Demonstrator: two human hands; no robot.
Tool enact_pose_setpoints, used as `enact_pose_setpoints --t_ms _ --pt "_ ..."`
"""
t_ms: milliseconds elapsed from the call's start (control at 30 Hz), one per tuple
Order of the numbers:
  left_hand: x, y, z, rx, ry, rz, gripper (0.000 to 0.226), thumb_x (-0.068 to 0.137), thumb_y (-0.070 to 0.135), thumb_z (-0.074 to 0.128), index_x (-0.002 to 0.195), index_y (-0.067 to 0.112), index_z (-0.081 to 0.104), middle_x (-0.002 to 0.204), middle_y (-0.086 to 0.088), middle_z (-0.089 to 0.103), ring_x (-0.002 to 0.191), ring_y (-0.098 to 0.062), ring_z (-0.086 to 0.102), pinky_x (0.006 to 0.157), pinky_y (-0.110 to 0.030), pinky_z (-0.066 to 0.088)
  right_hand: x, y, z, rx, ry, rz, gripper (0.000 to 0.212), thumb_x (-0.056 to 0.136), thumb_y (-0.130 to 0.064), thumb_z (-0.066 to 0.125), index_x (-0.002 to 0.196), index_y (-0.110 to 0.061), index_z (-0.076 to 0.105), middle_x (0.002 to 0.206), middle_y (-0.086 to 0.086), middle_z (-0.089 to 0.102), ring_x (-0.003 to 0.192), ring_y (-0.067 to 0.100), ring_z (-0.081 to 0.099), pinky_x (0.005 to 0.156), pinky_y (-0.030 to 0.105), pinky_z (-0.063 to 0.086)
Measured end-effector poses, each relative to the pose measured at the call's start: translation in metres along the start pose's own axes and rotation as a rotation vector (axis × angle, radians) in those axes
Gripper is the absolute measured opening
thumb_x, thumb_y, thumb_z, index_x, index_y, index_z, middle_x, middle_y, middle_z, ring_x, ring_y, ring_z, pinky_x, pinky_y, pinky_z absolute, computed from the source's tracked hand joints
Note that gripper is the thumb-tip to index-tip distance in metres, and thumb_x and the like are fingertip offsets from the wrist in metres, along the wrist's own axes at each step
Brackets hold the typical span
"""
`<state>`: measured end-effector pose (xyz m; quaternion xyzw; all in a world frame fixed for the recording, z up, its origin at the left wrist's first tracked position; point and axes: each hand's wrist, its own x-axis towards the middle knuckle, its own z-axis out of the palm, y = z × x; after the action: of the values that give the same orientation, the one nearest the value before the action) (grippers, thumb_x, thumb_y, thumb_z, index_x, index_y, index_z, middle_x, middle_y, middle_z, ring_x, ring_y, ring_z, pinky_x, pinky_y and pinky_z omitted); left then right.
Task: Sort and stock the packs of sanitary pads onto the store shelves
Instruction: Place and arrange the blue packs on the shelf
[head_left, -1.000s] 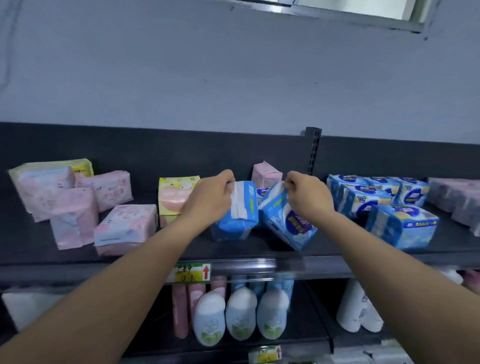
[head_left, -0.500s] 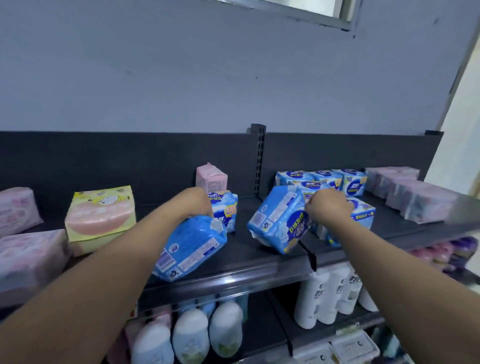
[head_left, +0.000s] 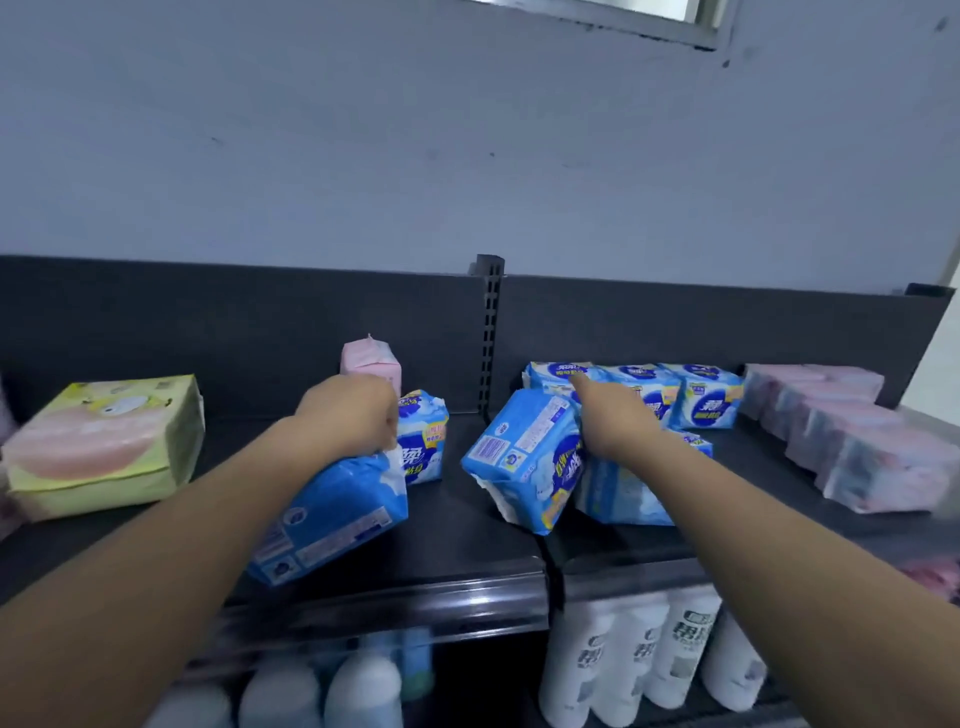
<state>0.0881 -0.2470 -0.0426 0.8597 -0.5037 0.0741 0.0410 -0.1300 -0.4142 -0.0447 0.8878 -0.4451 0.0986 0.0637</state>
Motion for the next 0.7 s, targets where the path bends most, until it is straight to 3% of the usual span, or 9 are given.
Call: enact_pose_setpoints --t_ms 100,167,267,433,600,700 --pt "0.002 -0.001 0.004 -0.051 0.024 -0.029 0.007 0.079 0.028 0.069 0.073 0.03 0.068 0.089 0.007 0.069 0.086 -0.02 0.062 0.071 -0.029 0.049 0.021 -0.002 0.008 0.044 -0.028 0.019 0.028 0.09 -0.004 0.046 0.117 -0.005 0.056 0.119 0.017 0.062 0.109 0.034 0.059 0.08 0.034 0.045" --pt "0.001 -0.003 0.008 -0.125 0.049 -0.058 0.003 0.078 0.027 0.072 0.077 0.029 0.074 0.088 0.008 0.069 0.084 -0.019 0.062 0.07 -0.029 0.048 0.028 -0.004 0.012 0.052 0.011 0.013 0.022 0.088 -0.001 0.047 0.104 -0.004 0.063 0.113 0.017 0.064 0.106 0.033 0.061 0.077 0.032 0.044" --pt "-0.002 -0.002 0.01 -0.151 0.084 -0.066 0.006 0.078 0.024 0.073 0.082 0.026 0.077 0.082 0.009 0.06 0.077 -0.014 0.054 0.067 -0.028 0.044 0.031 -0.005 0.016 0.024 0.103 -0.033 0.022 0.087 -0.001 0.047 0.101 -0.006 0.065 0.109 0.015 0.065 0.103 0.033 0.061 0.073 0.032 0.043" --pt "-0.011 0.006 0.011 -0.153 0.15 -0.059 0.005 0.08 0.023 0.072 0.081 0.025 0.076 0.079 0.013 0.045 0.086 -0.014 0.045 0.075 -0.032 0.048 0.021 -0.012 0.01 0.152 0.169 -0.142 0.013 0.082 -0.003 0.048 0.083 -0.016 0.047 0.102 0.014 0.065 0.097 0.034 0.06 0.066 0.03 0.035" --pt "-0.032 -0.003 -0.007 -0.201 0.307 -0.152 0.004 0.08 0.026 0.073 0.081 0.024 0.076 0.077 0.01 0.039 0.091 -0.02 0.053 0.074 -0.034 0.045 0.009 -0.054 -0.017 0.36 0.292 -0.276 0.019 0.075 0.001 0.052 0.081 -0.015 0.043 0.085 0.013 0.059 0.078 0.031 0.047 0.062 0.031 0.031" --pt "-0.057 -0.023 -0.025 -0.229 0.451 -0.247 0.004 0.08 0.025 0.075 0.082 0.022 0.077 0.083 0.006 0.042 0.093 -0.022 0.054 0.078 -0.037 0.046 0.006 -0.081 -0.036 0.475 0.407 -0.313 0.018 0.078 0.002 0.05 0.084 -0.015 0.045 0.083 0.012 0.058 0.077 0.032 0.046 0.063 0.033 0.032"
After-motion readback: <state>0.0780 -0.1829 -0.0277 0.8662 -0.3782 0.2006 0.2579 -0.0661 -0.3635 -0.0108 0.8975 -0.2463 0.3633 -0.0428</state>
